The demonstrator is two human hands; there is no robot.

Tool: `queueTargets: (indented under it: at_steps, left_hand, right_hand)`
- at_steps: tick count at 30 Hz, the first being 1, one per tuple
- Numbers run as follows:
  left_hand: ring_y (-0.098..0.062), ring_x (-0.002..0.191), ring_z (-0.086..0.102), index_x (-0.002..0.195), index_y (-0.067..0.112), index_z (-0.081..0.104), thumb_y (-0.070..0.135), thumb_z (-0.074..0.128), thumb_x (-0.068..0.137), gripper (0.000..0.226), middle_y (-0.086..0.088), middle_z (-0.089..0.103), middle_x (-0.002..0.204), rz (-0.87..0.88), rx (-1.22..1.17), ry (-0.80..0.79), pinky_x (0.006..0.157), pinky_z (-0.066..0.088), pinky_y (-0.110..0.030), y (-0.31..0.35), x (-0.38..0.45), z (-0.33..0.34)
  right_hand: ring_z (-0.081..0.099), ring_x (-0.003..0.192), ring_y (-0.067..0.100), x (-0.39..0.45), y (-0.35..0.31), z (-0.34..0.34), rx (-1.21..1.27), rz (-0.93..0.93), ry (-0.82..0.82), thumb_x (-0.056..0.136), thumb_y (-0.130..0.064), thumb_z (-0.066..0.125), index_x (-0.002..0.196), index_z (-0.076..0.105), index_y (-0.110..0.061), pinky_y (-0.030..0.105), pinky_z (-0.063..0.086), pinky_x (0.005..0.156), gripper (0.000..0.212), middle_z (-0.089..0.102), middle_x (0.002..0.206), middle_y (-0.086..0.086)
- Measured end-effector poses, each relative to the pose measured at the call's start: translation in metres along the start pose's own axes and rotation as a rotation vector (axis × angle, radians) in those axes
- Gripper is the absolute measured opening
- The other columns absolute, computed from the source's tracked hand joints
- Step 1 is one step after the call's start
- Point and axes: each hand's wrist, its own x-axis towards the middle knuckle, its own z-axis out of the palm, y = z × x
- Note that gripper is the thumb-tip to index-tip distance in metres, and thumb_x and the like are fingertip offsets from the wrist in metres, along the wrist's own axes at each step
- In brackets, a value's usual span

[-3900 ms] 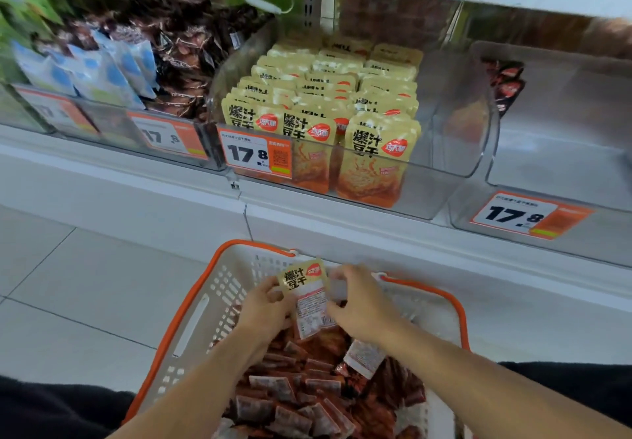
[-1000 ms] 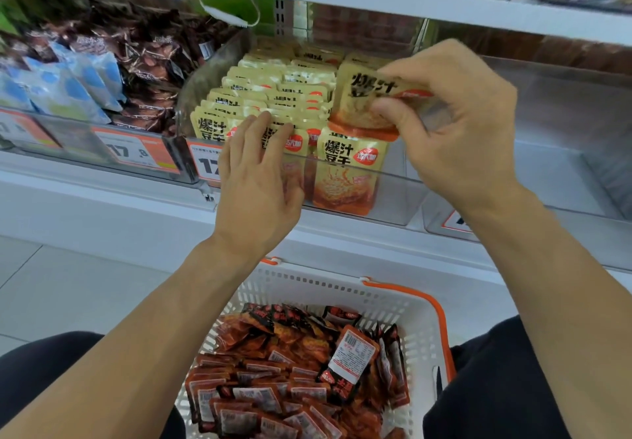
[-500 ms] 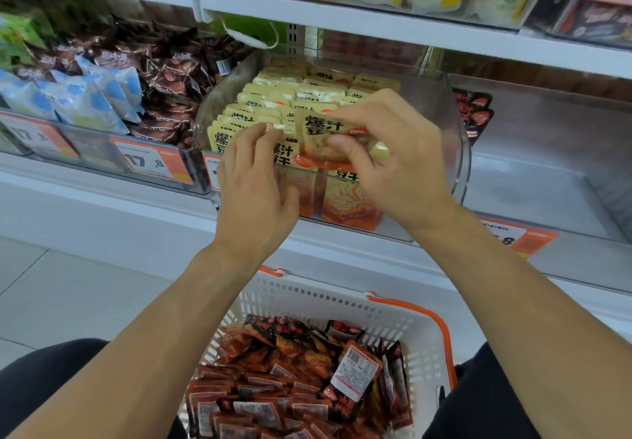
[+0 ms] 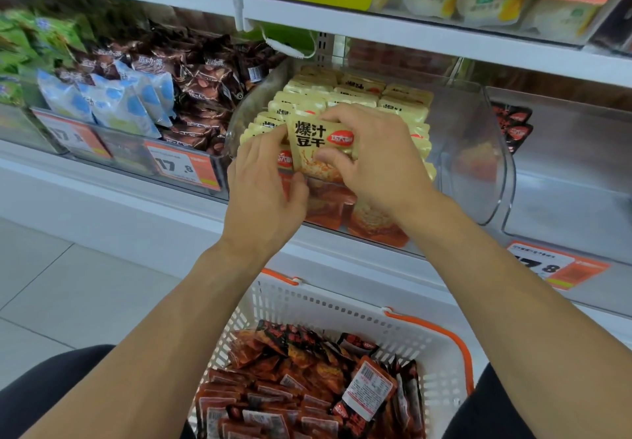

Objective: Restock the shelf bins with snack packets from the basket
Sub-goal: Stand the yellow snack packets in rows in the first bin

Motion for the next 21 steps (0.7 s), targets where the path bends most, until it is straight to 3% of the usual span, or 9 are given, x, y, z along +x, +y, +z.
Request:
queueTargets:
  at_steps: [7, 10, 13, 16, 21]
  left_hand:
    - [-0.017, 0.122, 0.042, 0.147, 0.014, 0.042, 0.018, 0.051, 0.090, 0.058, 0.004, 0.060, 0.130, 0.018, -0.017, 0.021, 0.102, 0.034, -0.038, 0.002, 0.003, 0.002]
    - [-0.018, 0.123, 0.043, 0.147, 0.014, 0.042, 0.017, 0.049, 0.096, 0.052, 0.001, 0.057, 0.132, 0.092, 0.060, 0.041, 0.103, 0.027, -0.033, 0.007, 0.003, 0.005]
    - [-0.018, 0.130, 0.042, 0.147, 0.015, 0.044, 0.012, 0.045, 0.097, 0.049, 0.000, 0.052, 0.139, 0.188, 0.124, 0.021, 0.111, 0.024, -0.038, 0.011, 0.005, 0.010]
    - [-0.023, 0.139, 0.036, 0.145, 0.017, 0.046, 0.018, 0.039, 0.097, 0.048, -0.002, 0.044, 0.149, 0.191, 0.208, -0.015, 0.115, 0.020, -0.046, 0.009, 0.005, 0.014]
    - [-0.029, 0.145, 0.029, 0.141, 0.017, 0.049, 0.027, 0.035, 0.100, 0.045, -0.004, 0.039, 0.155, 0.181, 0.278, -0.066, 0.115, 0.020, -0.055, 0.004, 0.000, 0.016]
  right_hand:
    - [0.063, 0.082, 0.023, 0.002, 0.005, -0.004, -0.031, 0.046, -0.127, 0.074, -0.036, 0.083, 0.099, 0.067, -0.019, 0.041, 0.050, 0.076, 0.034, 0.072, 0.090, -0.003]
    - [0.062, 0.077, 0.019, 0.001, 0.008, -0.009, 0.026, 0.010, -0.126, 0.084, -0.042, 0.070, 0.095, 0.070, -0.023, 0.041, 0.047, 0.081, 0.022, 0.071, 0.083, -0.008]
    - [0.053, 0.090, 0.018, -0.005, 0.008, -0.006, -0.037, 0.054, -0.015, 0.092, -0.045, 0.061, 0.092, 0.071, -0.028, 0.041, 0.034, 0.085, 0.020, 0.067, 0.082, -0.010]
    - [0.048, 0.094, 0.015, -0.005, 0.006, -0.003, -0.100, 0.128, -0.068, 0.091, -0.046, 0.064, 0.088, 0.068, -0.033, 0.040, 0.028, 0.085, 0.015, 0.057, 0.074, -0.015]
    - [0.044, 0.102, 0.014, -0.007, 0.001, -0.003, -0.215, 0.143, -0.133, 0.091, -0.050, 0.062, 0.088, 0.070, -0.034, 0.040, 0.026, 0.088, 0.018, 0.063, 0.084, -0.011]
